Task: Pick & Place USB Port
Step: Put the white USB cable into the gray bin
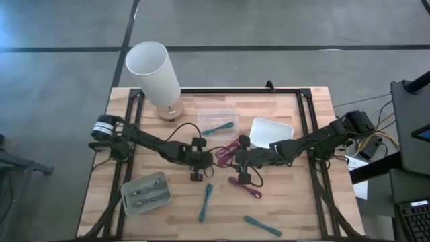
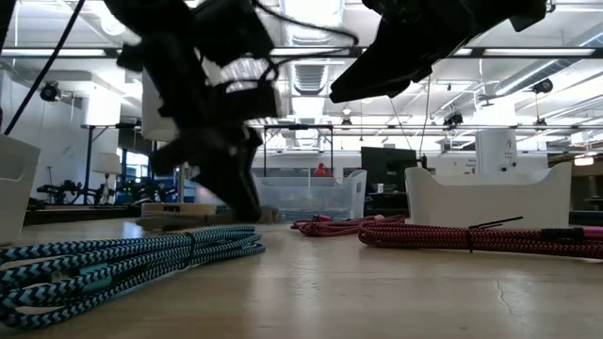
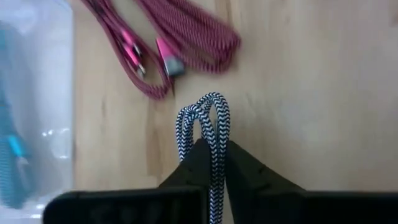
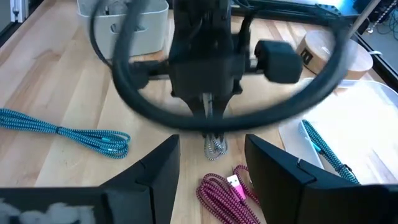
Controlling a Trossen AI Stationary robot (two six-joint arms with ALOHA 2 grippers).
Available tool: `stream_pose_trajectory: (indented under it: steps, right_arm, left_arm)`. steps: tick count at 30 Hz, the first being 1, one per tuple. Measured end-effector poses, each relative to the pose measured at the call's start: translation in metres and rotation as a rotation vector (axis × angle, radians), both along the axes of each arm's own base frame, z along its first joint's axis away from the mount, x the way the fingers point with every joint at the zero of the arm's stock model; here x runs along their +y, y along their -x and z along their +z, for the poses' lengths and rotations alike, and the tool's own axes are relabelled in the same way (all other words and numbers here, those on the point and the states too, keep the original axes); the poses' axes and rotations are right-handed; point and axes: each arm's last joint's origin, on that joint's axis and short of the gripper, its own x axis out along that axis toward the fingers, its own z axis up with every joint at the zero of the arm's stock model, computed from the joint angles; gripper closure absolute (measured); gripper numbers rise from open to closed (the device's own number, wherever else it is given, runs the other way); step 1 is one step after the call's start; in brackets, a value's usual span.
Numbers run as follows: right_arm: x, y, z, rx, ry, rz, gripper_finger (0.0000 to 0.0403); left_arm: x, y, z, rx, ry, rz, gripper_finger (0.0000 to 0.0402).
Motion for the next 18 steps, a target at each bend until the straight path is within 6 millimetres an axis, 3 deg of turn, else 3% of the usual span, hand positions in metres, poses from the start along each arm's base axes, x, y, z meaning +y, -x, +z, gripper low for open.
stream_pose_trajectory:
  steps: [9, 14, 18]
  right_arm:
    - [0.0, 0.0, 0.0, 0.0, 0.0, 0.001, 0.0225]
    - [0.0, 0.0, 0.0, 0.0, 0.0, 0.001, 0.0225]
    - [0.0, 0.0, 0.0, 0.0, 0.001, 0.001, 0.0225]
  left_arm:
    - [-0.009, -0.008, 0.054, 0.093, -0.052, 0.079, 0.038]
    - [-0.013, -0.003, 0.09, 0.169, -0.073, 0.192, 0.0366]
    - [-0.025, 0.001, 0.115, 0.186, -0.047, 0.185, 0.0368]
